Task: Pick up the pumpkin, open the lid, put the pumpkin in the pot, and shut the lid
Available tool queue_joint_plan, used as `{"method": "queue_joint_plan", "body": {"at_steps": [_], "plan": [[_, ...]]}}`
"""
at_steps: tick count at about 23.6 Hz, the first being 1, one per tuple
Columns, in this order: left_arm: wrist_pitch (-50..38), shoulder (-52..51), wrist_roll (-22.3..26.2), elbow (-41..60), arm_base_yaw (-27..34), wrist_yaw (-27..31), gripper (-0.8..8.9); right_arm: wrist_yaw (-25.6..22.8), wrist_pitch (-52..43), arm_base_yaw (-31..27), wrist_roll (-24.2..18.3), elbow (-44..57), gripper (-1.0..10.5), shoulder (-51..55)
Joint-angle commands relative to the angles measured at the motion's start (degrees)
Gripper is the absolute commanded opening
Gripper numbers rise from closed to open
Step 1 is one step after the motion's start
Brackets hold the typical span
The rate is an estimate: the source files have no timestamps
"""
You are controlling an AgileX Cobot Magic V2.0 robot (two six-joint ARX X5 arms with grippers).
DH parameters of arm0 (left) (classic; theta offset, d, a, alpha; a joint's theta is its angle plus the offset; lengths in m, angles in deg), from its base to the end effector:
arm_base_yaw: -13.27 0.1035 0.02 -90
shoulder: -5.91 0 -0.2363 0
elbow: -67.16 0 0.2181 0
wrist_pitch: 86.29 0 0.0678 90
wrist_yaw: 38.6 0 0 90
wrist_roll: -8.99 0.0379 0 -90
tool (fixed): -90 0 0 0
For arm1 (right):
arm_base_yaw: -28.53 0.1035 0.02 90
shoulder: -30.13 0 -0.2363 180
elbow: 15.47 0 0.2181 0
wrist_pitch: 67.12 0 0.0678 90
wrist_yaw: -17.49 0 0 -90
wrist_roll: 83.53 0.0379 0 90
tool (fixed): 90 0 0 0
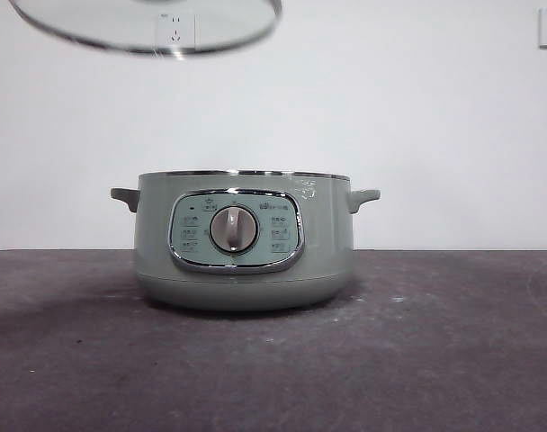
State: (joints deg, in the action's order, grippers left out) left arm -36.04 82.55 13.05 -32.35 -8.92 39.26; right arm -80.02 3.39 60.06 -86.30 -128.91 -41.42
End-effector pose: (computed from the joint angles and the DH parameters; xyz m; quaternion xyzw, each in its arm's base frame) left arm 0.2372 -0.1054 0.3699 0.0536 0.2255 -0.2949 0.9270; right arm 0.1731 0.1004 0.4228 -0.1055 0.2280 0.2072 0.9455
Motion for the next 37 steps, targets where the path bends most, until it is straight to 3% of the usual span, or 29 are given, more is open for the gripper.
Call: {"method": "queue_joint_plan", "body": {"at_steps": [1, 6, 19, 37], "plan": [[-5.0, 3.1, 0.7, -0.2, -0.7, -0.4, -0.09, 1.5, 2.2, 0.2, 1.5, 0.2, 5.4, 2.2], [-11.3, 9.3, 0.7, -0.2, -1.9, -0.3, -0.09, 7.4, 6.0, 0.2, 3.3, 0.2, 5.4, 5.1], [-20.0, 19.6, 0.7, -0.2, -3.7, 0.0, -0.09, 7.6, 12.4, 0.8, 4.7, 0.2, 5.4, 6.1], [-18.3, 23.8, 0.7, -0.2, -4.9, 0.2, -0.09, 7.8, 13.0, 0.9, 4.6, 0.2, 5.4, 6.3]]}}
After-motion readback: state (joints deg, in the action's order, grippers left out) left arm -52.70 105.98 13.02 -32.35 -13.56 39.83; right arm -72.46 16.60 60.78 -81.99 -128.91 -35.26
